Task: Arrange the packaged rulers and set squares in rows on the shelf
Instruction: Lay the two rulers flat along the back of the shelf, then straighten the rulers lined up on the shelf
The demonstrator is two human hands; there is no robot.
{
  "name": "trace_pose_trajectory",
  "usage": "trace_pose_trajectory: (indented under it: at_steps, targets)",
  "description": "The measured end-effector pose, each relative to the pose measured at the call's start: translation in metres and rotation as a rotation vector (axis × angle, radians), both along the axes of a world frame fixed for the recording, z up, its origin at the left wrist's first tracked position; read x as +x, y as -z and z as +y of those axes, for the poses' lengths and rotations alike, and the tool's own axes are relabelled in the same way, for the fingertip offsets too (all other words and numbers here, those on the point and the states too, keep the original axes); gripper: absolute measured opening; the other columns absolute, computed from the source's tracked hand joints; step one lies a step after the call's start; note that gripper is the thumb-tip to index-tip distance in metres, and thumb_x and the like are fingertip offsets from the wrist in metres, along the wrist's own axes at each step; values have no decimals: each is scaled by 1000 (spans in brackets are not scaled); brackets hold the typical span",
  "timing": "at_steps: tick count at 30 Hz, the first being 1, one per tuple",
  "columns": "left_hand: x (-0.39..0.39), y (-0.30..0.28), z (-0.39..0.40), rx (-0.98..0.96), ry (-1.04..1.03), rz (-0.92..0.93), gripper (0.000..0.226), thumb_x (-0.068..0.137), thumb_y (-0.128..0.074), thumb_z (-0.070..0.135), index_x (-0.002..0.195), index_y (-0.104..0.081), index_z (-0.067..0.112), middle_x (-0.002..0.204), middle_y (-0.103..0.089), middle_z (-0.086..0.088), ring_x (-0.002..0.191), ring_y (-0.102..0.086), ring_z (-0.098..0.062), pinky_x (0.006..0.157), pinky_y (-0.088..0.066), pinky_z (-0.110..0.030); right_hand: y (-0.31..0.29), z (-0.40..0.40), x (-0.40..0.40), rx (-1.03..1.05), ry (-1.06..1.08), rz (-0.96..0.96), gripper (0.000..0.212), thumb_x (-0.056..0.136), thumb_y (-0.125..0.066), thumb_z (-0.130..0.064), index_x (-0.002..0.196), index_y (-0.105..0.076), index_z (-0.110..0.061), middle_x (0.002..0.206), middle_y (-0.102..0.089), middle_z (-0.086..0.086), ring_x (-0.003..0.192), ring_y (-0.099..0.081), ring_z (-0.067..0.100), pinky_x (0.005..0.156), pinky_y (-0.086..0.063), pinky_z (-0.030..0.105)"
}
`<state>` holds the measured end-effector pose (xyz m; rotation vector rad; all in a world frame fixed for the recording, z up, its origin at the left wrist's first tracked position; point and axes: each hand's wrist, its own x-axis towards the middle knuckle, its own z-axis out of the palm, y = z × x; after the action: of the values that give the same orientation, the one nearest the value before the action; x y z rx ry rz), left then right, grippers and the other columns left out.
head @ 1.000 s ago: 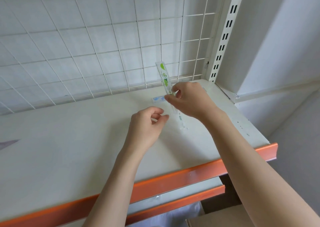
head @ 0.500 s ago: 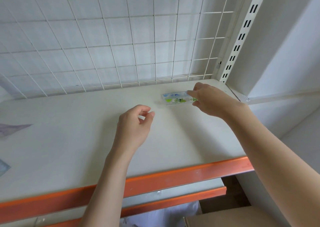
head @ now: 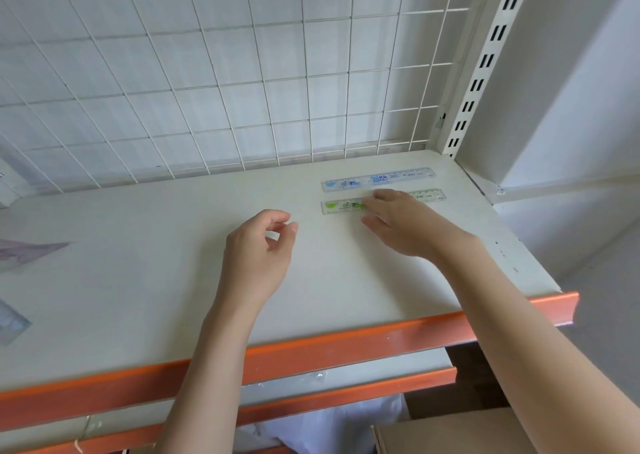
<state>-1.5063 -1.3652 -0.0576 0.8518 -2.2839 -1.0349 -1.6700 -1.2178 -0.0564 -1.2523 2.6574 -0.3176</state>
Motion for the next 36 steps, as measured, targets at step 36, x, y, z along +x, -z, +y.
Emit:
trace_pose_trajectory:
  at_steps: [36]
  targets:
    - [155,-23,-148,-112,-152,8,34,90,-57,29,123,-52,23,104,-62,5,98,-58,-13,84,-46,-30,-25,-196,164,-223,-229,17,43,97,-46,-34,137,-46,-17,142,-42,0,130,-39,20,102,-36,30]
